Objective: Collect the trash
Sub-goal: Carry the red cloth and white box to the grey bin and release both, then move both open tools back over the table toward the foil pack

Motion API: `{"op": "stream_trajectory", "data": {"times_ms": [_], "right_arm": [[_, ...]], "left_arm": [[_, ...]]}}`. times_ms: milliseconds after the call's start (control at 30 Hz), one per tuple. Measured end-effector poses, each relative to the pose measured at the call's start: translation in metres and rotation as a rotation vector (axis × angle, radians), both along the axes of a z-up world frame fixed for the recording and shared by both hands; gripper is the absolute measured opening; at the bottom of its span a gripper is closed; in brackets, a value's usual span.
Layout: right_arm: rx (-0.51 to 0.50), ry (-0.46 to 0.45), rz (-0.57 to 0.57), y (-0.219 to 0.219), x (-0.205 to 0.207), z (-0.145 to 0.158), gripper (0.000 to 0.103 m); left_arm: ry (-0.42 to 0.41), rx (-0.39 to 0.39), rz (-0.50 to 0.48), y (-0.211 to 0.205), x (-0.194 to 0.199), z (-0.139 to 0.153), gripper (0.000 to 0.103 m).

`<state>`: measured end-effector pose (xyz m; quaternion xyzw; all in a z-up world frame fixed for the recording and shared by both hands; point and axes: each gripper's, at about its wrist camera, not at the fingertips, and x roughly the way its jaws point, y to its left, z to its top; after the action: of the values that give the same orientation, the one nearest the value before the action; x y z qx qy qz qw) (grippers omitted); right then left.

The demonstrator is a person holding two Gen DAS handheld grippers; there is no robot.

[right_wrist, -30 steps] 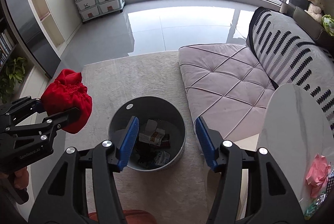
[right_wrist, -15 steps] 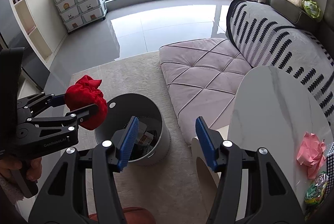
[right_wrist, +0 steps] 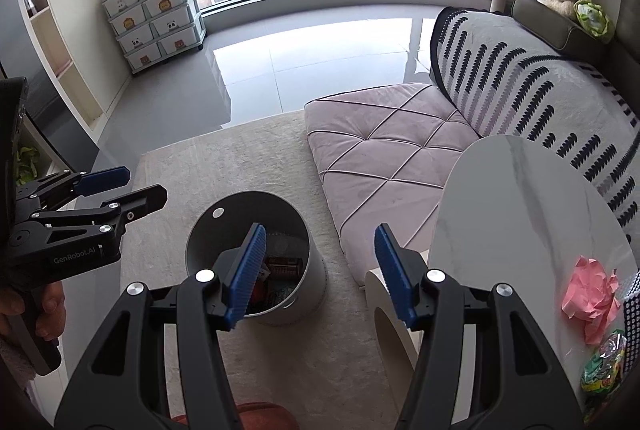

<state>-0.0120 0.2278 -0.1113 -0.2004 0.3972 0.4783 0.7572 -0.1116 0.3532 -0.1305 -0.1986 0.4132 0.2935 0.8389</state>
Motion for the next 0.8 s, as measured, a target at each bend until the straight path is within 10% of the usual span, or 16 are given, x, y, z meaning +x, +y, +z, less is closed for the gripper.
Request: {"op": "stream_trajectory", "data": {"times_ms": [300, 800], "right_arm": [[0.026, 0.001, -0.124, -0.06, 0.021, 0.009, 0.055], [0.001, 0.011, -0.66, -0.293, 0.067, 0.005, 0.055]], "left_arm": [[0.007, 0.019, -0.074, -0.037, 0.021, 0.01, 0.069], [0.001, 0.02, -0.508, -0.194, 0.149, 0.007, 0.069]]}}
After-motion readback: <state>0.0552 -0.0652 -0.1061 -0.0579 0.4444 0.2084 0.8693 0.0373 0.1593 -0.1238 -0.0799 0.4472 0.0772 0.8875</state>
